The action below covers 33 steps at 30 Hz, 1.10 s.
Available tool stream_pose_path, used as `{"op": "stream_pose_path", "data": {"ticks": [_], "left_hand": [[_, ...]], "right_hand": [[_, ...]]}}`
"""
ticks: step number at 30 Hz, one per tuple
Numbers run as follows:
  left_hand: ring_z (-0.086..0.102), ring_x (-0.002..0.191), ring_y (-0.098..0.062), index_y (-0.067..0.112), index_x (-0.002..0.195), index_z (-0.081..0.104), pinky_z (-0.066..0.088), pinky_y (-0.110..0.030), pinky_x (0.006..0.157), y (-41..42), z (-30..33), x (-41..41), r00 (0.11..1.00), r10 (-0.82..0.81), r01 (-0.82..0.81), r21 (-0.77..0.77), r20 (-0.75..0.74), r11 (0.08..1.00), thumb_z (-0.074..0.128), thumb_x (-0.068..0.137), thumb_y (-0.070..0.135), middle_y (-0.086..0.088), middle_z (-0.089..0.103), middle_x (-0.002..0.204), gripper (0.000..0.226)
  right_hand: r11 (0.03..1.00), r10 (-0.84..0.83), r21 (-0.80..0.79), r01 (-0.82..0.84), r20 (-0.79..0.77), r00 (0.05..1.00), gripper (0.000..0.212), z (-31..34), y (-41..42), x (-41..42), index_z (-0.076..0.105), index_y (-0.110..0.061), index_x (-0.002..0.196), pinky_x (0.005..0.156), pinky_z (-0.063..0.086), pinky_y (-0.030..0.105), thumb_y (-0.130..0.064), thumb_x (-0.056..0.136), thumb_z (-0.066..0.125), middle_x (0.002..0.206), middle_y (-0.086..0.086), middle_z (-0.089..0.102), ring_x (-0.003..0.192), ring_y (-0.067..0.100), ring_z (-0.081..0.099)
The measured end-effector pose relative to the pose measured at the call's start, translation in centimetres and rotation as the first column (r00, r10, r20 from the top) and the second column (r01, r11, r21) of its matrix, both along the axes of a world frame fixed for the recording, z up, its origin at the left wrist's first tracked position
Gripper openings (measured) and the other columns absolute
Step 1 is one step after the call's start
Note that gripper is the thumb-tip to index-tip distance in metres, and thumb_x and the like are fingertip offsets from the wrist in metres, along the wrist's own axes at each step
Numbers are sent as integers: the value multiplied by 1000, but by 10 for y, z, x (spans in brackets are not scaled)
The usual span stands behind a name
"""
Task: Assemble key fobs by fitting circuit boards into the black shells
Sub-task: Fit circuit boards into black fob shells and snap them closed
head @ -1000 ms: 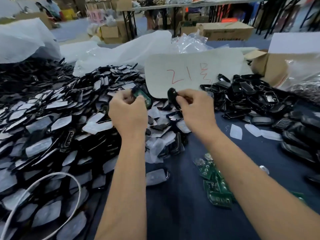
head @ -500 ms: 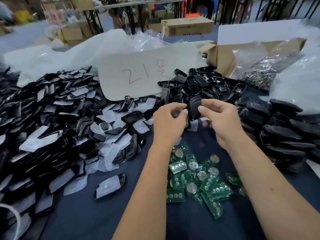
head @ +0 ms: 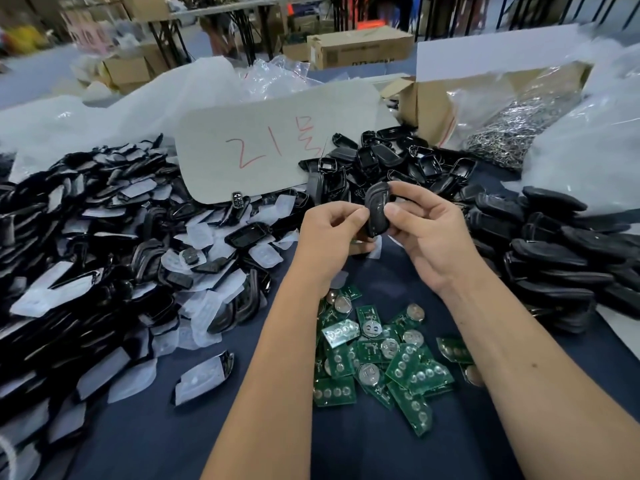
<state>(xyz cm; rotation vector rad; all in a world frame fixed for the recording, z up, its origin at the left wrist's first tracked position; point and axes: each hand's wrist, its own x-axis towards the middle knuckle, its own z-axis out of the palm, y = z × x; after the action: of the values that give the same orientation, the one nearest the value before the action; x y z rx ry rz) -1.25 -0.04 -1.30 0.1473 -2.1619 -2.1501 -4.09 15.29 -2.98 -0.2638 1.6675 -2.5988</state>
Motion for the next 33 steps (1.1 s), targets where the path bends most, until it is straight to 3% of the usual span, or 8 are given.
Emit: {"op": "stream_pose_path", "data": {"ticks": [4, 7, 11, 16, 23, 26, 28, 33], "left_hand": [[70, 70, -16, 5, 88, 72, 65, -34, 68, -1, 3, -1, 1000, 14, -14, 18, 0, 1000, 60, 103, 7, -9, 72, 77, 20], [72, 72, -28, 7, 88, 70, 63, -47, 75, 2, -3, -2, 984, 109, -143, -251, -144, 957, 64, 101, 10, -14, 72, 83, 14], [63, 77, -14, 13, 87, 68, 53, -37, 73, 5, -5, -2, 923, 38, -268, -571, -382, 776, 65, 97, 10, 4, 67, 81, 11], [61, 79, -15, 7, 87, 72, 50, -35, 76, 6, -2, -2, 889, -66, -257, -614, -452, 746, 68, 92, 1, -2, 67, 84, 9], [67, 105, -10, 18, 105, 78, 53, -30, 98, -13, 2, -3, 968, -5, -128, -516, -250, 847, 70, 91, 2, 5, 74, 107, 23], [53, 121, -24, 23, 117, 73, 40, -37, 110, -24, -7, -9, 988, 98, -156, -731, -122, 664, 72, 94, 37, 0, 66, 117, 26], [40, 125, -26, 26, 121, 71, 31, -29, 105, -25, -15, -9, 994, 108, -89, -813, -32, 576, 74, 88, 54, 2, 54, 115, 44], [37, 114, -23, 25, 112, 64, 35, -32, 91, -16, -17, -9, 996, 77, -88, -753, -49, 652, 83, 85, 42, 4, 51, 107, 37]], "right_hand": [[998, -58, 5, 58, 27, 998, 20, 1, -5, 2, 74, -10, 103, 67, 57, 25, 3, 88, 72, 79, 3, 78, 65, 12, 69], [966, -208, 158, 207, -10, 978, 14, -3, -13, 2, 78, -15, 98, 68, 58, 25, -4, 89, 79, 85, 6, 80, 68, 14, 72], [959, -226, 170, 228, -31, 974, 18, -5, -19, 4, 77, -22, 94, 73, 59, 21, -15, 82, 89, 89, 2, 81, 82, 15, 78], [972, -228, 80, 222, 71, 971, 11, -3, -17, 2, 83, -19, 81, 75, 61, 28, -10, 83, 86, 89, 9, 81, 80, 19, 77], [990, -143, 7, 144, 117, 983, 11, -3, -10, -2, 74, -7, 106, 88, 60, 28, -9, 102, 64, 104, 12, 79, 97, 20, 74], [990, -43, -129, 60, 130, 991, 15, -1, -5, -3, 67, -2, 114, 92, 59, 32, -6, 105, 56, 114, 16, 75, 108, 27, 73], [985, 11, -171, 9, 116, 993, 18, -2, -4, -4, 65, 0, 118, 93, 59, 34, -5, 106, 53, 116, 17, 74, 112, 28, 72], [975, 83, -217, -55, 123, 989, 24, -2, -1, -5, 63, -1, 125, 97, 59, 35, -6, 107, 48, 120, 17, 74, 116, 30, 71]]}}
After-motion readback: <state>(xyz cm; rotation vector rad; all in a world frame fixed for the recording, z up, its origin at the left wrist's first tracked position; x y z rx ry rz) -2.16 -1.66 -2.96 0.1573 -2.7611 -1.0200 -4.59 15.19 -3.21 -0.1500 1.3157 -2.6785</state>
